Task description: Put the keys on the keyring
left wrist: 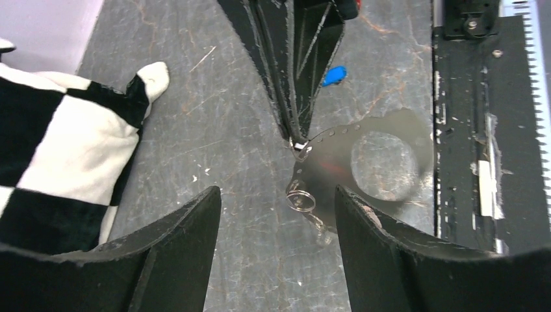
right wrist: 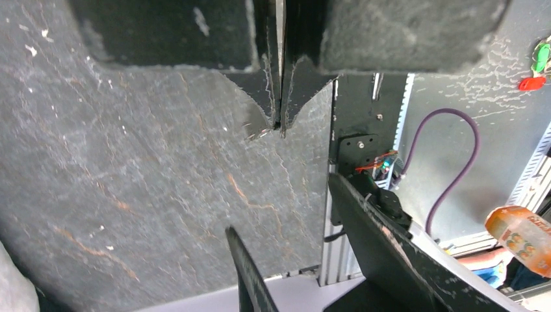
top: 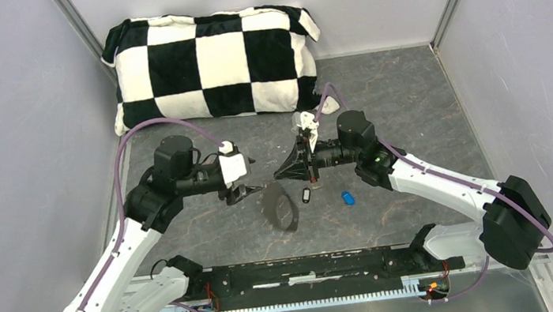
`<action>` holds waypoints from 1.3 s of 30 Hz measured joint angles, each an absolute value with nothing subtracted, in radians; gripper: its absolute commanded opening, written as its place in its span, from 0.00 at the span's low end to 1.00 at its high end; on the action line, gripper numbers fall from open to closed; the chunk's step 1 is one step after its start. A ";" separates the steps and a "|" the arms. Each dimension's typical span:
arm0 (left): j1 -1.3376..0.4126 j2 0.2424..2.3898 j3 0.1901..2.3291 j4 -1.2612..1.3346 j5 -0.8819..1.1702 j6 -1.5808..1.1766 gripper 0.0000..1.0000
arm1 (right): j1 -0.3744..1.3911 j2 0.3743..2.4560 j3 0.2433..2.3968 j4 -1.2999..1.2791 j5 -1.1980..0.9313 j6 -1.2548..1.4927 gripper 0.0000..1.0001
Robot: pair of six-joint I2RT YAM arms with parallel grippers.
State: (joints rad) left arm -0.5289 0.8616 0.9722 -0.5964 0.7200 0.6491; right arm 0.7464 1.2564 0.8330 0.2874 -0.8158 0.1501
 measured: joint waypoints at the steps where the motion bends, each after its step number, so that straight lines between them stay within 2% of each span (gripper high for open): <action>1: -0.529 0.855 0.972 -0.605 0.729 0.649 0.70 | 0.757 1.256 0.842 0.288 -0.817 0.150 0.00; 6: -0.529 0.808 0.955 -0.622 0.747 0.603 0.66 | 0.814 1.256 0.873 0.289 -0.819 0.147 0.00; 11: -0.529 0.716 0.920 -0.620 0.759 0.541 0.58 | 0.860 1.253 0.886 0.287 -0.808 0.142 0.00; 16: -0.529 0.659 0.900 -0.622 0.774 0.539 0.55 | 0.885 1.250 0.910 0.270 -0.781 0.125 0.00; 39: -0.529 0.720 0.898 -0.683 0.872 0.597 0.34 | 0.940 1.250 0.935 0.210 -0.740 0.077 0.00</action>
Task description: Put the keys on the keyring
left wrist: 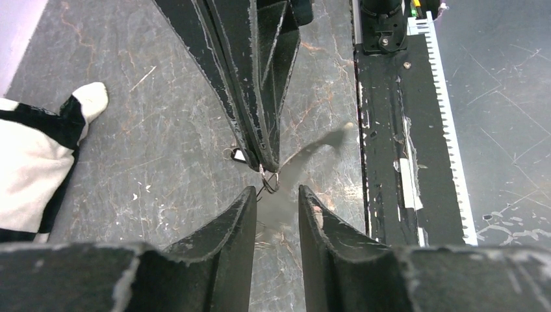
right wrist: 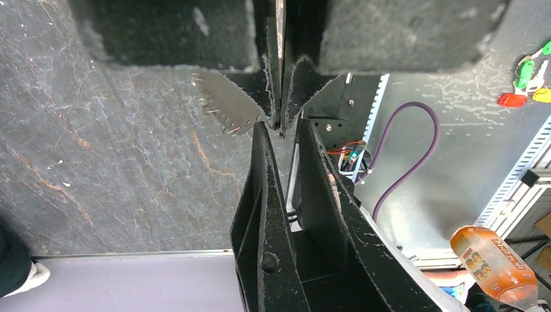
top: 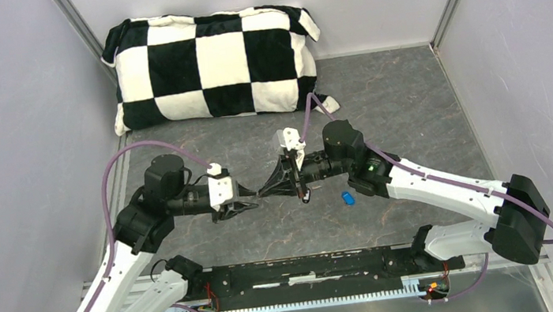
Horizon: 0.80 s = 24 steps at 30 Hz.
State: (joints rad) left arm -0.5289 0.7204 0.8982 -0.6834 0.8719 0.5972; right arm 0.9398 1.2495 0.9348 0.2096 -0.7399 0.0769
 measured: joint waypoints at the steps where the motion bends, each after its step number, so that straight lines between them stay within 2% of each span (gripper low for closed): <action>1: -0.529 0.727 0.898 -0.684 0.873 0.596 0.33 | 0.941 1.250 0.935 0.208 -0.739 0.076 0.00; 6: -0.529 0.755 0.898 -0.684 0.875 0.580 0.25 | 0.953 1.249 0.937 0.205 -0.736 0.073 0.00; 12: -0.529 0.764 0.899 -0.686 0.876 0.561 0.20 | 0.957 1.250 0.945 0.195 -0.722 0.064 0.00; 15: -0.529 0.765 0.899 -0.688 0.878 0.555 0.21 | 0.962 1.249 0.947 0.191 -0.710 0.056 0.00; 18: -0.529 0.770 0.905 -0.690 0.883 0.546 0.27 | 0.968 1.250 0.954 0.179 -0.700 0.047 0.00; 20: -0.529 0.775 0.912 -0.691 0.890 0.542 0.27 | 0.975 1.250 0.962 0.166 -0.695 0.040 0.00; 22: -0.529 0.781 0.920 -0.696 0.893 0.540 0.23 | 0.979 1.250 0.969 0.154 -0.690 0.032 0.01; 24: -0.529 0.781 0.924 -0.701 0.895 0.540 0.12 | 0.982 1.250 0.974 0.145 -0.685 0.027 0.01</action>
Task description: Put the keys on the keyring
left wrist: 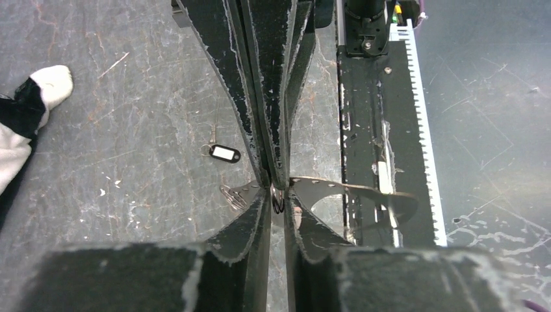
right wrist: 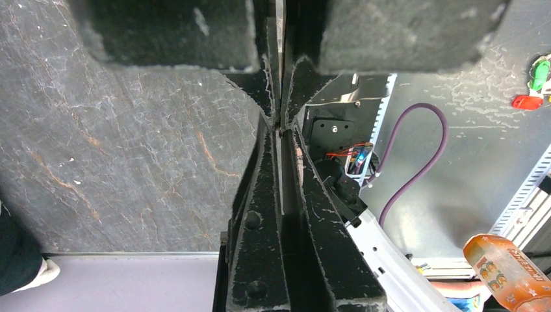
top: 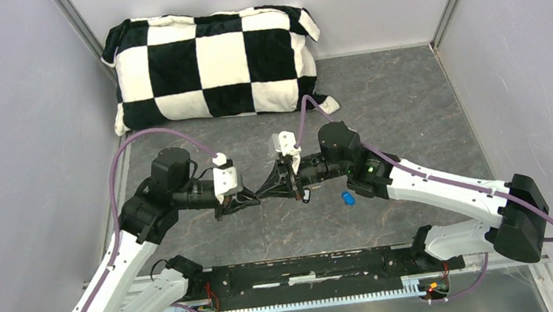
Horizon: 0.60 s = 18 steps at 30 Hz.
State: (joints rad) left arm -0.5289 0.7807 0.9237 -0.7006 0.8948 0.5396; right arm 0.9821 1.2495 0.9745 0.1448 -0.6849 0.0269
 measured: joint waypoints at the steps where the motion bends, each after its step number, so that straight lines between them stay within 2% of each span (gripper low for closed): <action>1: -0.529 0.780 0.924 -0.702 0.896 0.539 0.07 | 0.983 1.249 0.977 0.140 -0.680 0.025 0.00; 2: -0.529 0.779 0.924 -0.703 0.897 0.538 0.03 | 0.984 1.250 0.979 0.136 -0.678 0.023 0.00; 5: -0.529 0.777 0.924 -0.708 0.897 0.539 0.02 | 0.989 1.249 0.986 0.123 -0.676 0.017 0.04; 12: -0.529 0.774 0.937 -0.733 0.928 0.591 0.02 | 0.993 1.234 1.000 0.084 -0.675 -0.018 0.39; 15: -0.529 0.746 0.937 -0.745 0.953 0.696 0.02 | 0.993 1.179 0.999 0.075 -0.656 -0.044 0.48; 18: -0.529 0.672 0.921 -0.721 0.987 0.797 0.02 | 0.993 1.069 0.963 0.101 -0.632 -0.081 0.51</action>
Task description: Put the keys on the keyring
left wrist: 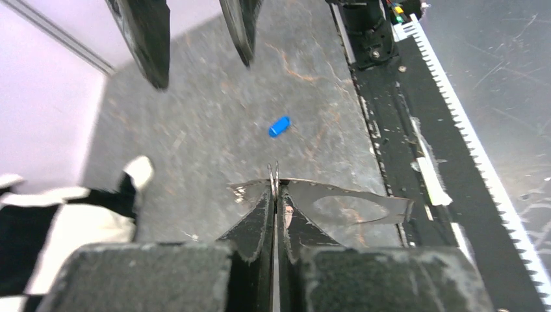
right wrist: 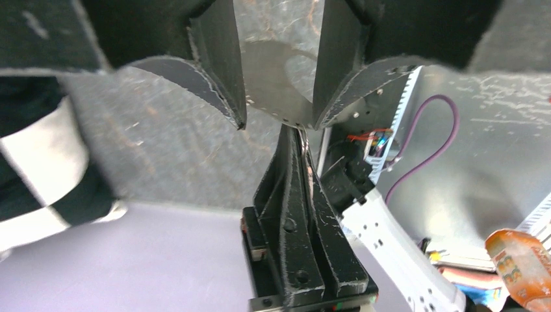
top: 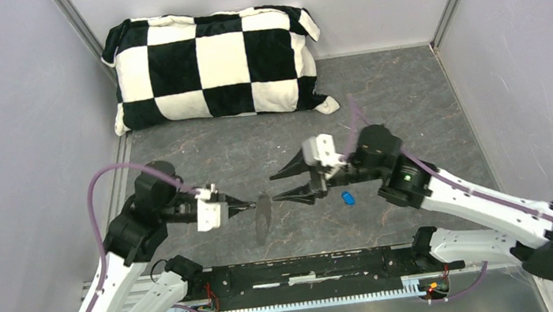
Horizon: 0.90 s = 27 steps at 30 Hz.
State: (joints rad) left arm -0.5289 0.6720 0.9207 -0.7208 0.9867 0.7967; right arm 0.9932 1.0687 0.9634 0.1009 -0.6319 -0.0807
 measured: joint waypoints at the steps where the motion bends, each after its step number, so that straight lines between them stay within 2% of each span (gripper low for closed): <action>1: -0.529 0.651 0.913 -0.702 0.998 0.817 0.02 | 0.993 1.027 0.946 0.115 -0.624 -0.096 0.51; 6: -0.529 0.604 0.908 -0.619 1.053 0.889 0.02 | 0.993 0.916 0.892 0.170 -0.619 -0.153 0.52; 27: -0.529 0.694 0.984 -0.573 1.236 0.936 0.02 | 1.014 0.970 0.863 0.324 -0.760 -0.150 0.49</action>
State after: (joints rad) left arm -0.5289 0.6941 0.9844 -0.5728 1.2358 0.9363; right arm 1.0142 0.9703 0.8631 0.3241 -0.7605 -0.1497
